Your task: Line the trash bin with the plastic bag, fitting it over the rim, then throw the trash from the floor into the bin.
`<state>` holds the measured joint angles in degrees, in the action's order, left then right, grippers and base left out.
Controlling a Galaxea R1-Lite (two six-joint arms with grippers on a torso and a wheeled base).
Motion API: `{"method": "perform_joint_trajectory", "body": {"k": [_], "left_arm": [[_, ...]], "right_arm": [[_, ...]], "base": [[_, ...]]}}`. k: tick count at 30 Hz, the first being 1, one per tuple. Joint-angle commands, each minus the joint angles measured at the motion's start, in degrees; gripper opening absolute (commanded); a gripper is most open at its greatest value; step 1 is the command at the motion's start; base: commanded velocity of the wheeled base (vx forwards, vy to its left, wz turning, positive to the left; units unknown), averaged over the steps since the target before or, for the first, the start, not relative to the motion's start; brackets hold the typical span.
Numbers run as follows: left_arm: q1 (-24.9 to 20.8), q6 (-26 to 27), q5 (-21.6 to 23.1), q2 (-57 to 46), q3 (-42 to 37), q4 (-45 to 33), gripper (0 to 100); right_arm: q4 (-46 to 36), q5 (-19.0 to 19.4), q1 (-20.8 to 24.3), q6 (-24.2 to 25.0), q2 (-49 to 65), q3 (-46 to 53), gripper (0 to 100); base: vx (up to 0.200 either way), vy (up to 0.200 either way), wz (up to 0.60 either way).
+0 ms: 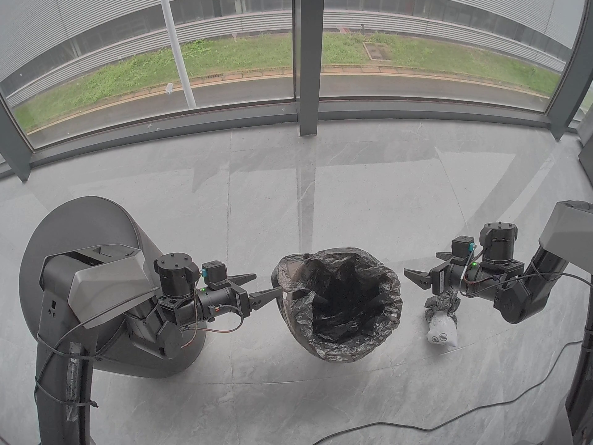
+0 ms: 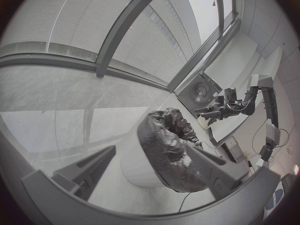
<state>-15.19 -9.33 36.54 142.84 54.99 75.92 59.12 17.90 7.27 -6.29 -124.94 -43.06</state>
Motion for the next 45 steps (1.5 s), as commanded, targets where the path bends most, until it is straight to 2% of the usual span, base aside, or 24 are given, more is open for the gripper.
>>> {"method": "perform_joint_trajectory", "body": {"k": [1,9,17,21,27,34,45], "left_arm": [[1.57,0.10,-0.24,2.89,3.02,-0.95,100],[1.30,0.19,-2.96,4.73,3.81,-0.95,100],[0.51,-1.05,-8.15,8.07,12.33,-1.83,100],[-0.02,-3.07,-8.32,8.42,13.48,-1.39,100],[-0.19,-3.33,-8.23,8.86,13.30,-1.04,100],[-0.54,-3.59,-8.23,3.32,13.56,0.19,100],[-3.36,-3.95,-7.88,-2.30,8.03,0.72,100]], "right_arm": [[0.47,0.03,-0.06,0.05,0.58,0.87,100],[0.64,0.03,0.29,-0.04,1.37,0.87,100],[0.73,0.03,0.47,-0.04,3.48,2.98,100],[0.82,-0.05,0.47,0.05,4.71,4.91,100],[0.82,-0.05,0.47,0.05,6.38,6.76,100],[0.82,-0.05,0.47,-0.04,7.52,7.99,100],[0.82,-0.32,2.84,0.14,8.13,8.25,100]], "base": [[0.000,0.000,0.00],[0.000,0.000,0.00],[0.000,0.000,0.00],[0.000,0.000,0.00],[0.000,0.000,0.00],[0.000,0.000,0.00],[0.000,0.000,0.00]]}}
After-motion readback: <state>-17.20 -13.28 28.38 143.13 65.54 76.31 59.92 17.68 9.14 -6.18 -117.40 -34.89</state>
